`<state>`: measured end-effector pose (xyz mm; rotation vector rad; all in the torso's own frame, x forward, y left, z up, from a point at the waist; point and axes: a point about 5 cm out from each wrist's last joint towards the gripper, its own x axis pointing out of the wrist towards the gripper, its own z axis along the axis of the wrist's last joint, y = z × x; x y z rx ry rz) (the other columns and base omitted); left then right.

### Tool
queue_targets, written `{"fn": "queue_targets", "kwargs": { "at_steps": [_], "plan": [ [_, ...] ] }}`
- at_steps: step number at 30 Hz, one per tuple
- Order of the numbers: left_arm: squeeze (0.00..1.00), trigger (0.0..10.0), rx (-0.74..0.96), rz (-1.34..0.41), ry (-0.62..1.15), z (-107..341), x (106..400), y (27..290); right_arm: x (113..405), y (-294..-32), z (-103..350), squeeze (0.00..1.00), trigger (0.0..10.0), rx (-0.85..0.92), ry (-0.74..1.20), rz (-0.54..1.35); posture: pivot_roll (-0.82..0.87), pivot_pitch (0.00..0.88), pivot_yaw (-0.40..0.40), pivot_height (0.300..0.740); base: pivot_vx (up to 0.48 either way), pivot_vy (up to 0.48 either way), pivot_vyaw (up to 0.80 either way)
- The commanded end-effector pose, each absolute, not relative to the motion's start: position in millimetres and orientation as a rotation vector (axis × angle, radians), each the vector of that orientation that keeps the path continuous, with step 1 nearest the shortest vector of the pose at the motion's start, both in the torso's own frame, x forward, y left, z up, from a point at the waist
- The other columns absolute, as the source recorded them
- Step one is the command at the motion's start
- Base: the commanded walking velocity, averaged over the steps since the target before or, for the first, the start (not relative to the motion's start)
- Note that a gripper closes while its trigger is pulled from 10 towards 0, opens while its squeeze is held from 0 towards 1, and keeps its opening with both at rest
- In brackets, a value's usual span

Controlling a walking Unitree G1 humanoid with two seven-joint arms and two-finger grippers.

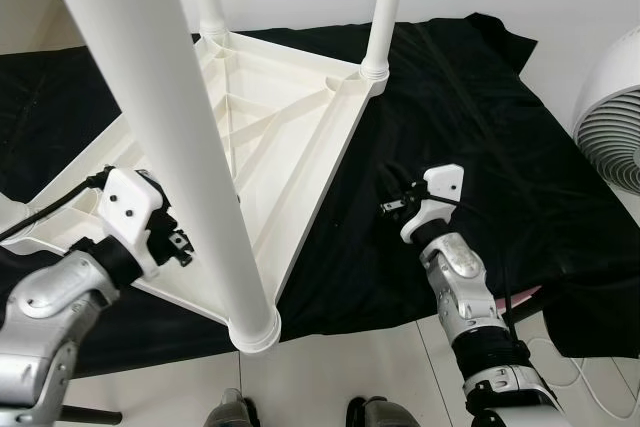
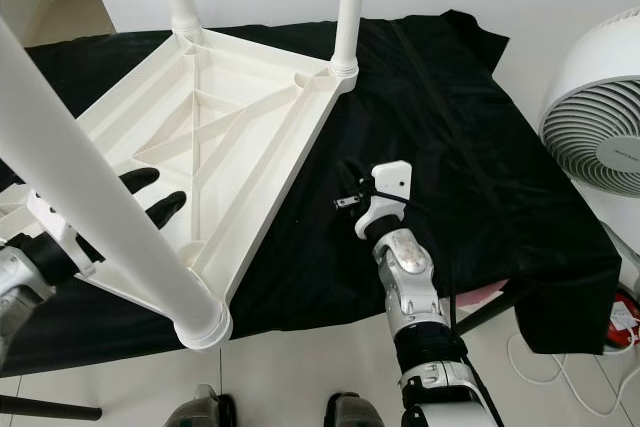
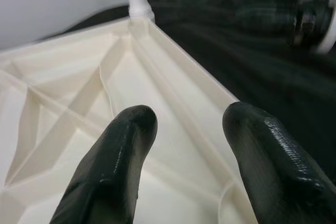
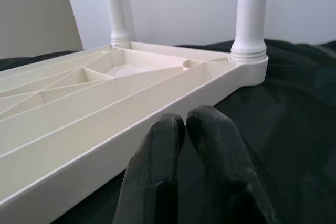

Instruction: Building children table

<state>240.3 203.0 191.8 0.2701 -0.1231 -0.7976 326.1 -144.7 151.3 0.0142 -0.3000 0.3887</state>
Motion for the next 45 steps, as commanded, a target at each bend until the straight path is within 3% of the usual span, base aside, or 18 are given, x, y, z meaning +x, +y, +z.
{"fn": "queue_targets", "kwargs": {
  "at_steps": [1, 8, 16, 17, 18, 19, 20, 21, 22, 23, 24, 33, 45],
  "plan": [
    [0.0, 10.0, 0.286, -0.817, -0.083, 186, 239, 215, 322, -150, 148, 0.0, 10.0, 0.018, -0.286, 0.392, 0.01, 0.099, 0.042, 0.74, 0.0, 0.0, 0.0],
    [0.0, 10.0, 0.373, -0.834, 0.031, 176, 231, 244, 312, -159, 152, 0.0, 10.0, -0.005, -0.267, 0.392, 0.01, 0.104, 0.048, 0.74, 0.0, 0.0, 0.0],
    [0.0, 10.0, 0.388, -0.864, 0.076, 170, 209, 256, 311, -157, 151, 0.0, 10.0, -0.023, -0.244, 0.42, 0.03, 0.113, 0.036, 0.74, 0.0, 0.0, 0.0],
    [0.71, 10.0, 0.375, -0.88, 0.067, 170, 204, 256, 311, -157, 151, 0.0, 10.0, -0.026, -0.243, 0.424, 0.03, 0.113, 0.036, 0.74, 0.0, 0.0, 0.0],
    [0.71, 10.0, 0.375, -0.88, 0.067, 170, 204, 256, 311, -157, 151, 0.0, 10.0, -0.026, -0.243, 0.424, 0.03, 0.113, 0.036, 0.74, 0.0, 0.0, 0.0],
    [1.0, 10.0, 0.377, -0.886, 0.063, 170, 200, 256, 311, -157, 152, 0.0, 10.0, -0.026, -0.242, 0.426, 0.04, 0.12, 0.035, 0.74, 0.0, 0.0, 0.0],
    [1.0, 10.0, 0.393, -0.882, 0.057, 171, 197, 256, 312, -158, 152, 0.0, 10.0, -0.027, -0.241, 0.426, 0.04, 0.122, 0.034, 0.74, 0.0, 0.0, 0.0],
    [0.88, 10.0, 0.406, -0.887, 0.059, 172, 193, 256, 312, -159, 152, 0.0, 10.0, -0.028, -0.239, 0.426, 0.05, 0.124, 0.03, 0.74, 0.0, 0.0, 0.0],
    [0.88, 10.0, 0.406, -0.887, 0.059, 172, 193, 256, 312, -159, 152, 0.0, 10.0, -0.028, -0.239, 0.426, 0.05, 0.124, 0.03, 0.74, 0.0, 0.0, 0.0],
    [0.05, 10.0, 0.436, -0.894, 0.058, 173, 190, 255, 312, -159, 152, 0.0, 10.0, -0.03, -0.235, 0.427, 0.05, 0.124, 0.03, 0.74, 0.0, 0.0, 0.0],
    [0.0, 10.0, 0.461, -0.896, 0.052, 174, 189, 254, 312, -159, 152, 0.0, 10.0, -0.031, -0.23, 0.428, 0.06, 0.127, 0.029, 0.74, 0.0, 0.0, 0.0],
    [0.0, 10.0, 0.65, -0.993, 0.134, 153, 189, 249, 313, -157, 153, 0.0, 10.0, -0.031, -0.22, 0.427, 0.06, 0.132, 0.043, 0.74, 0.0, 0.0, 0.0],
    [0.0, 10.0, 0.683, -1.004, 0.142, 148, 210, 254, 311, -160, 155, 0.0, 10.0, -0.024, -0.235, 0.397, 0.02, 0.134, 0.065, 0.74, 0.0, 0.0, 0.0]
  ]
}}
